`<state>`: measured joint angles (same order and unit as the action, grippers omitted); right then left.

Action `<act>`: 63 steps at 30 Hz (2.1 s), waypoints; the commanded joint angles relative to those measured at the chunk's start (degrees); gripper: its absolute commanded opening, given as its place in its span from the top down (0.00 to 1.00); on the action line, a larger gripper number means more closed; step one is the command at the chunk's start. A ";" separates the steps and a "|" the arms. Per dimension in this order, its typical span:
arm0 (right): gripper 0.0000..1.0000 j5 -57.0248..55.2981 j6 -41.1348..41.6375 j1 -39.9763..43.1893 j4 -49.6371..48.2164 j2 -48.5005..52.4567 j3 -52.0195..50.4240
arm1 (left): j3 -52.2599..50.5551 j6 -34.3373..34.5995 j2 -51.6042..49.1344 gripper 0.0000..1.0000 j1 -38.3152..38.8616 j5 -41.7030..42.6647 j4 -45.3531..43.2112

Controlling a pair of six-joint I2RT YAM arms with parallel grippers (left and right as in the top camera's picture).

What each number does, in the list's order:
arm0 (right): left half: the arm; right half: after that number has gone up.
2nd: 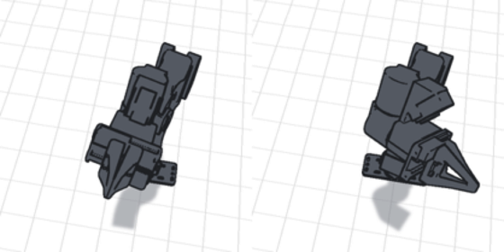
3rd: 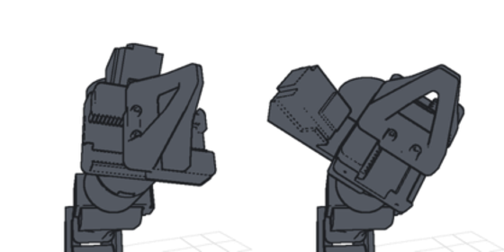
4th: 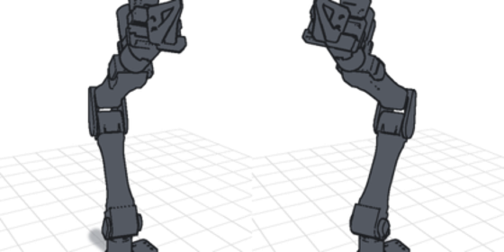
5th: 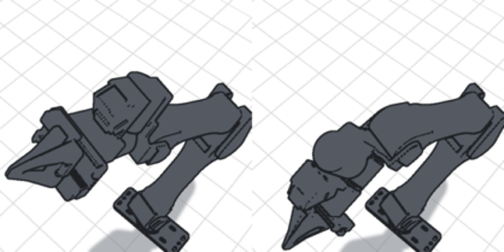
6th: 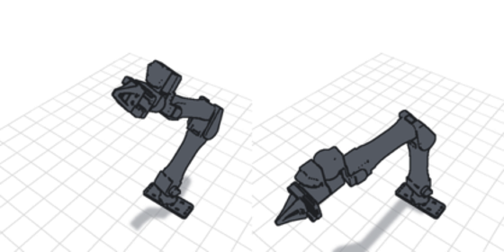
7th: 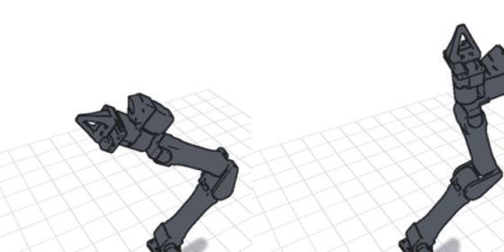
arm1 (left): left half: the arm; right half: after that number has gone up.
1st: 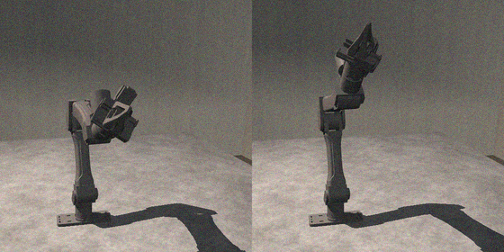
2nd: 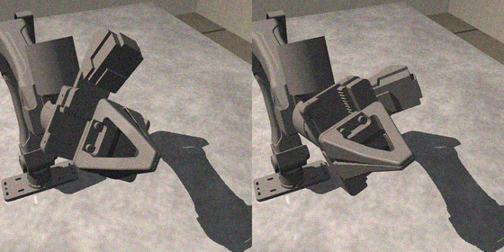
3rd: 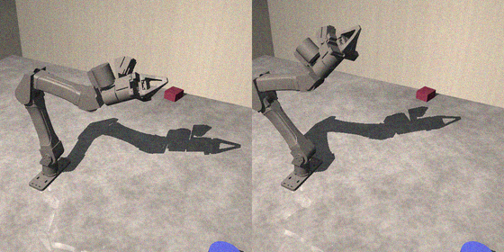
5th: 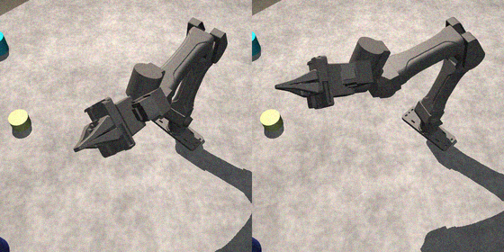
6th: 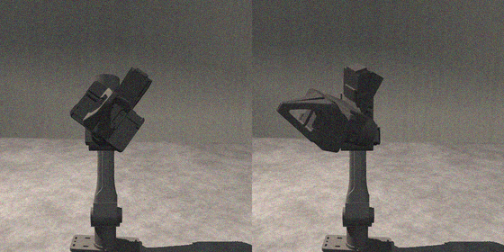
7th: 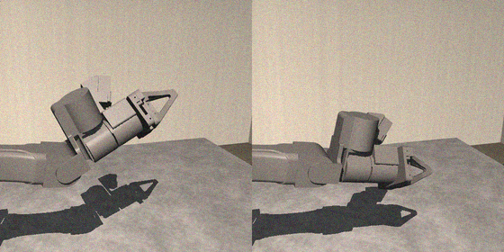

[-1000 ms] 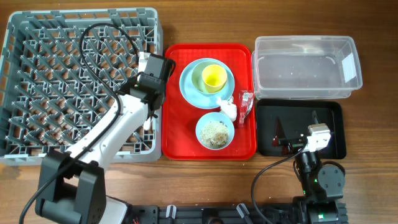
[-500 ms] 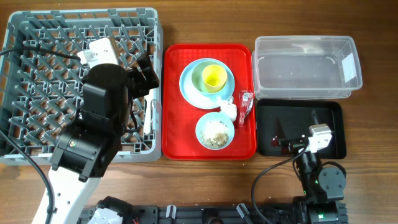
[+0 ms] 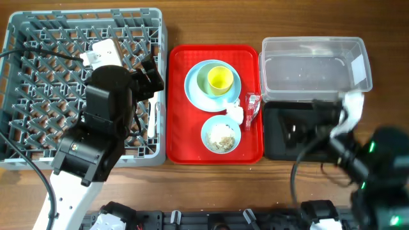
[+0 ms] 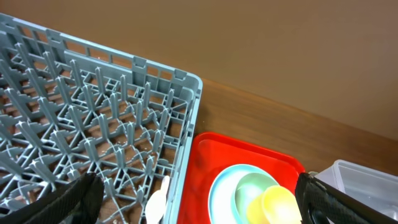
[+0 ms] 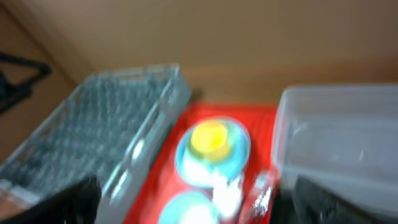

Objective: Sort waste into correct bins and load items into the dishwasher rack
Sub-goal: 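Move right gripper toward the blue bowl of rice, then grasp the rim of the blue bowl with right gripper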

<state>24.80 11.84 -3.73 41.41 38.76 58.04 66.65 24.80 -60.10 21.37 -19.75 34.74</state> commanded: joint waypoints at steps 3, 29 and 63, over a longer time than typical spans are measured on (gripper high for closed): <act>0.00 18.10 9.31 -0.24 9.99 20.15 17.40 | 0.22 0.96 0.09 0.00 -0.39 0.22 -0.20; 0.57 -34.71 29.94 -55.54 8.98 51.04 3.30 | 0.22 0.96 0.09 0.00 -0.39 0.24 -0.20; 0.62 -13.51 12.72 -39.60 -10.62 40.65 -5.25 | 0.22 0.96 0.09 0.00 -0.39 0.24 -0.20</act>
<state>19.31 20.29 -37.60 30.57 76.82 53.01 66.65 24.82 -60.16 21.30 -19.75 34.72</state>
